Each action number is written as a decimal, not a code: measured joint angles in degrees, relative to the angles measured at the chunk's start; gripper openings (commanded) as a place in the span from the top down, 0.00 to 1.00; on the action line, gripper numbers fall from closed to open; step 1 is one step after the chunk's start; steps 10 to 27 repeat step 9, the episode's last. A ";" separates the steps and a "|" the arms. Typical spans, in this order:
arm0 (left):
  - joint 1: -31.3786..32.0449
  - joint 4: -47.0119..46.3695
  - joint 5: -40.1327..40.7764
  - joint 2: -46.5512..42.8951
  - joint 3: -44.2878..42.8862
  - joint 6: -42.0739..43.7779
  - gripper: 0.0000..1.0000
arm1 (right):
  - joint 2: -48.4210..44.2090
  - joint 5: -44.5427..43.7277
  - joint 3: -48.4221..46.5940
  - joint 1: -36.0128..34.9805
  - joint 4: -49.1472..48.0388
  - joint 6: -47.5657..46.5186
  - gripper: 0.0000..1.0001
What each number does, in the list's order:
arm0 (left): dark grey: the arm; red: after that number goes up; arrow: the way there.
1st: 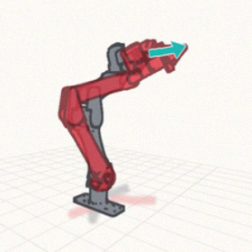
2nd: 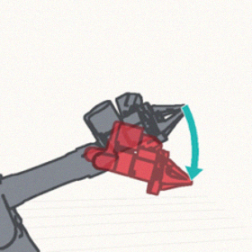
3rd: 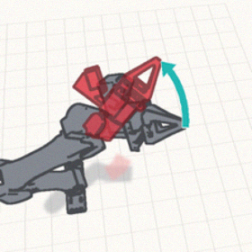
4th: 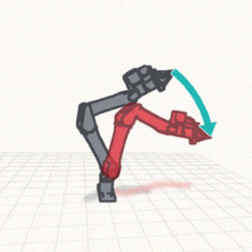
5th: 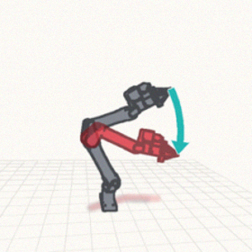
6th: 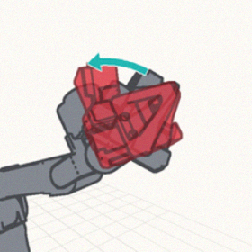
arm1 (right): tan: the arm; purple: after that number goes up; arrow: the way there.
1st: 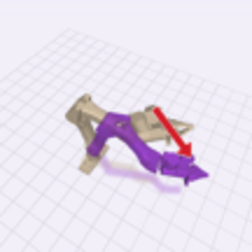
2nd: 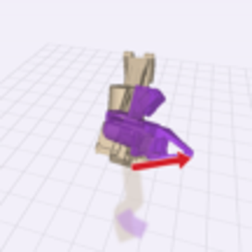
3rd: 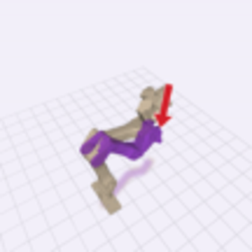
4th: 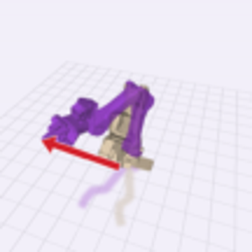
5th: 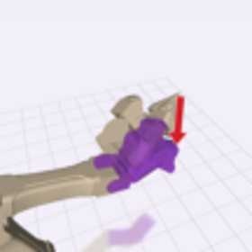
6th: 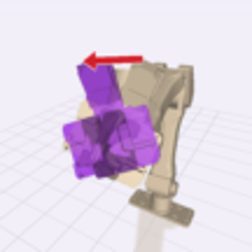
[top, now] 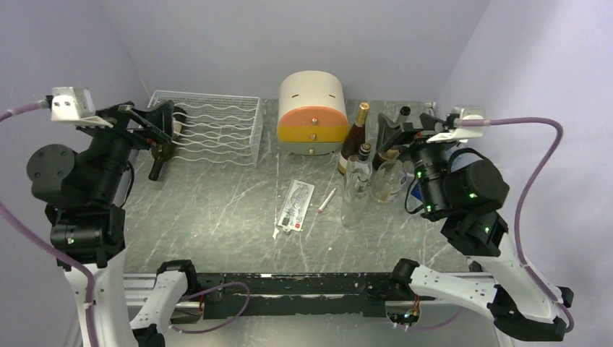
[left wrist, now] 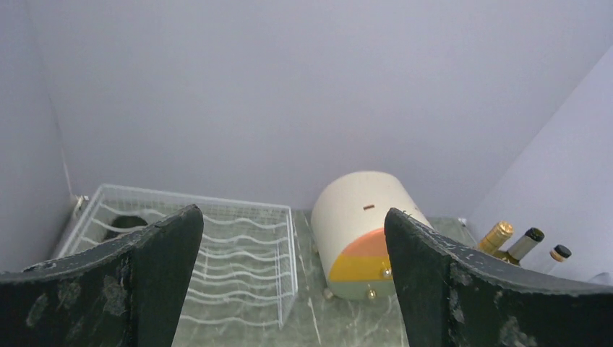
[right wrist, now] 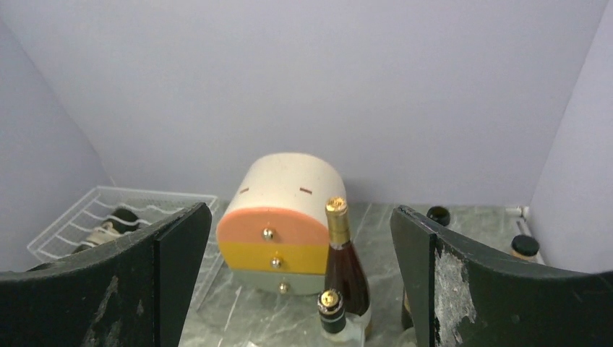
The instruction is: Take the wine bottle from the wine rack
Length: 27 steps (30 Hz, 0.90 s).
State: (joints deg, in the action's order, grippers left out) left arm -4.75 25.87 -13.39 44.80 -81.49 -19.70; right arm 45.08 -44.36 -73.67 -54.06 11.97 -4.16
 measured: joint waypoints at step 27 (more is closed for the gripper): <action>0.00 -2.08 1.99 -1.29 -1.62 2.23 0.01 | -0.79 -0.46 -1.27 0.00 -3.21 -4.02 0.00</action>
